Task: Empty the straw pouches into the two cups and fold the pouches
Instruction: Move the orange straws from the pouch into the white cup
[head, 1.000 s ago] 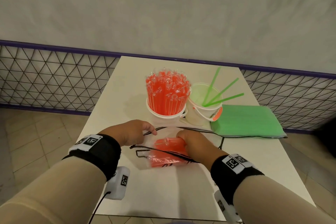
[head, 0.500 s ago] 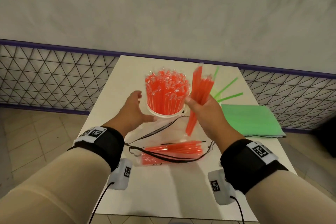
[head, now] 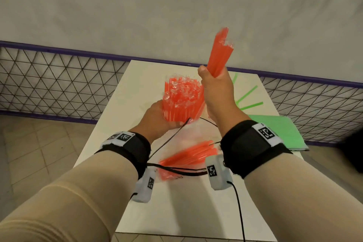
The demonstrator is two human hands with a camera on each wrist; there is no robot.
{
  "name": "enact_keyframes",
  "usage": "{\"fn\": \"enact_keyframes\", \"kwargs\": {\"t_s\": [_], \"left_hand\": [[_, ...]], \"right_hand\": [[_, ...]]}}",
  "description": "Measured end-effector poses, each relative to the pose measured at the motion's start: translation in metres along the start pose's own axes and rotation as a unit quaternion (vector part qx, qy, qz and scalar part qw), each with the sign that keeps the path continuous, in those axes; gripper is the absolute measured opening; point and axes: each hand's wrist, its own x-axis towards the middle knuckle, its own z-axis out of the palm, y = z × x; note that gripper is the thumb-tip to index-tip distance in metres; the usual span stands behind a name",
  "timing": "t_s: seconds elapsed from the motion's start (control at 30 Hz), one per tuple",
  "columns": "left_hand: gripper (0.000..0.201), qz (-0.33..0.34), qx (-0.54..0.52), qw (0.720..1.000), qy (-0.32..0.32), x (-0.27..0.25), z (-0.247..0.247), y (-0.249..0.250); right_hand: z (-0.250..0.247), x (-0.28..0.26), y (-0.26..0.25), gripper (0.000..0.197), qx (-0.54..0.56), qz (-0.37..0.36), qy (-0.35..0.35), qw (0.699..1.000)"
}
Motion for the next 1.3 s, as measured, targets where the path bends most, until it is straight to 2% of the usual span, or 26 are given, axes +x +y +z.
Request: {"fn": "enact_keyframes", "kwargs": {"t_s": [0.07,0.17,0.23,0.3,0.37,0.5,0.57,0.63,0.7,0.77,0.83,0.97,1.03,1.1,1.13,1.2,1.23,1.3], "left_hand": [[0.073,-0.012,0.055,0.998,0.029,-0.001,-0.002,0.0],[0.073,-0.016,0.173,0.981,0.092,-0.003,-0.003,-0.001],[0.071,-0.016,0.192,0.974,0.12,-0.003,-0.001,-0.002],[0.076,-0.026,0.186,0.973,0.133,0.0,0.001,-0.004],[0.083,-0.03,0.165,0.979,0.116,0.005,0.002,-0.008],[0.063,-0.036,0.088,0.992,0.085,0.008,0.004,-0.013],[0.06,-0.028,0.068,0.994,0.078,0.009,0.003,-0.014],[0.059,-0.028,0.055,0.996,0.069,0.01,0.003,-0.015],[0.062,-0.027,0.044,0.997,0.062,0.009,0.003,-0.016],[0.063,-0.019,0.047,0.997,0.06,0.006,0.002,-0.014],[0.057,-0.015,0.042,0.997,0.055,0.003,0.001,-0.012],[0.059,-0.016,0.052,0.997,0.055,0.002,0.0,-0.009],[0.061,-0.014,0.047,0.997,0.051,0.004,0.0,-0.01],[0.061,-0.02,0.042,0.998,0.051,0.005,0.0,-0.011],[0.06,-0.022,0.04,0.998,0.053,0.005,0.001,-0.011],[0.055,-0.016,0.026,0.998,0.057,0.004,0.001,-0.011],[0.054,-0.013,0.022,0.998,0.058,0.004,0.002,-0.01],[0.055,-0.01,0.024,0.998,0.06,0.002,0.002,-0.007]], "right_hand": [[-0.001,0.005,-0.005,0.014,-0.007,0.019,-0.002,1.0],[-0.003,0.013,-0.015,0.008,-0.012,0.05,-0.008,0.999],[-0.001,0.016,-0.017,0.005,-0.012,0.046,-0.007,0.999],[0.002,0.015,-0.014,0.012,-0.008,0.029,0.005,1.0],[0.007,0.01,-0.004,0.018,-0.001,0.012,0.026,1.0],[0.014,0.0,0.017,0.015,0.022,-0.001,0.076,0.997],[0.018,-0.003,0.027,0.018,0.009,-0.021,0.094,0.995],[0.022,-0.007,0.038,0.018,-0.011,-0.038,0.1,0.994],[0.025,-0.012,0.053,0.026,-0.041,-0.064,0.084,0.994],[0.027,-0.016,0.069,0.041,-0.142,-0.09,0.044,0.985],[0.026,-0.02,0.084,0.054,-0.265,-0.096,0.016,0.959],[0.02,-0.022,0.099,0.06,-0.386,-0.06,-0.029,0.92],[0.018,-0.021,0.09,0.061,-0.355,-0.077,-0.016,0.931],[0.016,-0.02,0.067,0.07,-0.269,-0.166,0.018,0.949],[0.015,-0.018,0.053,0.075,-0.25,-0.228,0.03,0.941],[0.017,-0.009,0.027,0.08,-0.292,-0.337,0.035,0.894],[0.02,-0.003,0.017,0.078,-0.336,-0.364,0.025,0.868],[0.024,0.012,0.008,0.067,-0.438,-0.358,-0.033,0.824]]}}
